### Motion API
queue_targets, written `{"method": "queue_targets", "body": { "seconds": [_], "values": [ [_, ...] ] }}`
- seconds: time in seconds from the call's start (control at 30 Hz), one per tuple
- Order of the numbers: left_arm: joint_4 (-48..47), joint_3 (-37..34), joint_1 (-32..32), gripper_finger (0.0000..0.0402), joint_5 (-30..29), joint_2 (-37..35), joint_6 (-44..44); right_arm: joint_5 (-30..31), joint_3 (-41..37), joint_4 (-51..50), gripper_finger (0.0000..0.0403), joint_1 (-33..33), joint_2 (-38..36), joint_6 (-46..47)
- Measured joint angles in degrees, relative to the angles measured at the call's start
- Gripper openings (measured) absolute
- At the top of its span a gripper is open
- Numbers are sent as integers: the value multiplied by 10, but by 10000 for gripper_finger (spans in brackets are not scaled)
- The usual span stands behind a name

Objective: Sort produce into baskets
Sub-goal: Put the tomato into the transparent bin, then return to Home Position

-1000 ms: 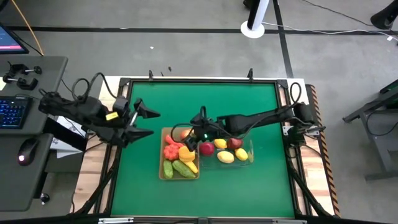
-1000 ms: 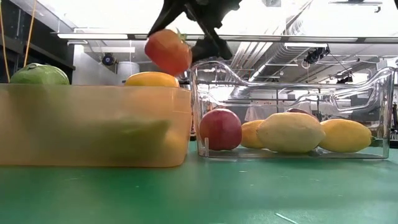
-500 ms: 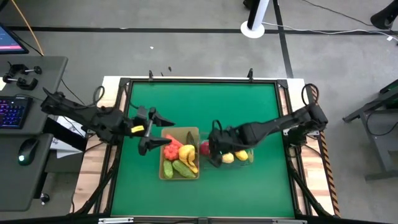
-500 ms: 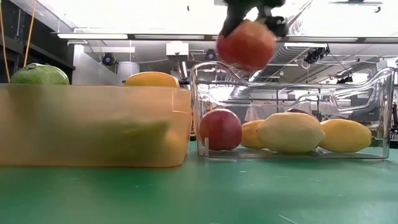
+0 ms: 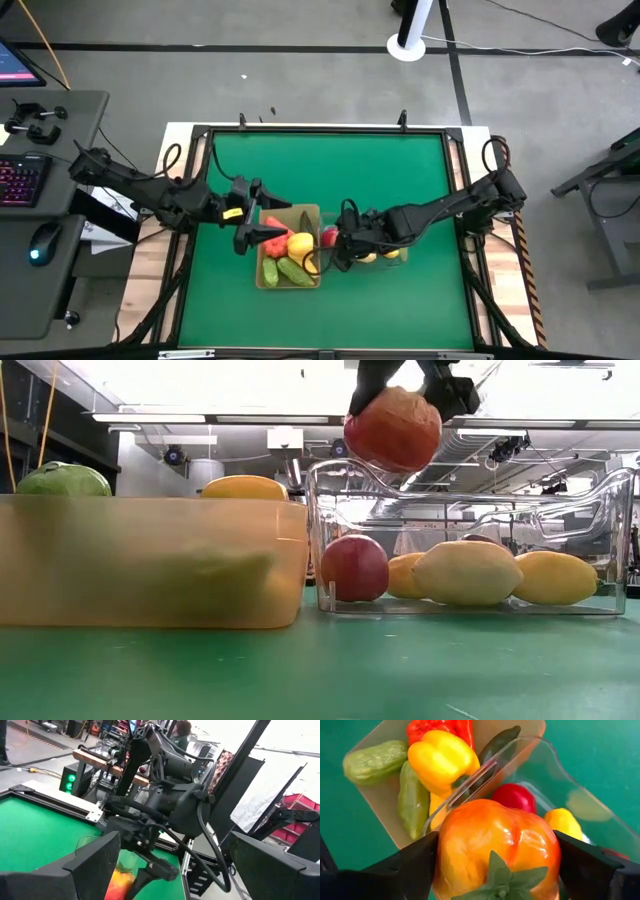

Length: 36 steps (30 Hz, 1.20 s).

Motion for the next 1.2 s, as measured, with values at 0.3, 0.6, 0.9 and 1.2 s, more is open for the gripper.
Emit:
{"method": "queue_targets", "body": {
  "seconds": [0.3, 0.6, 0.9, 1.2],
  "values": [
    [0, 0, -1, 356, 1, 0, 2, -90, 0, -15, 344, -13, 0, -8],
    [-1, 0, -1, 356, 0, 0, 5, -108, 0, -14, 383, -45, 0, 5],
    [-2, 0, -2, 356, 6, 0, 5, -106, 0, -20, 395, -43, -1, -24],
    [24, -26, -2, 356, 16, 5, 36, -7, 0, -263, 397, 8, -46, 68]
  ]
}}
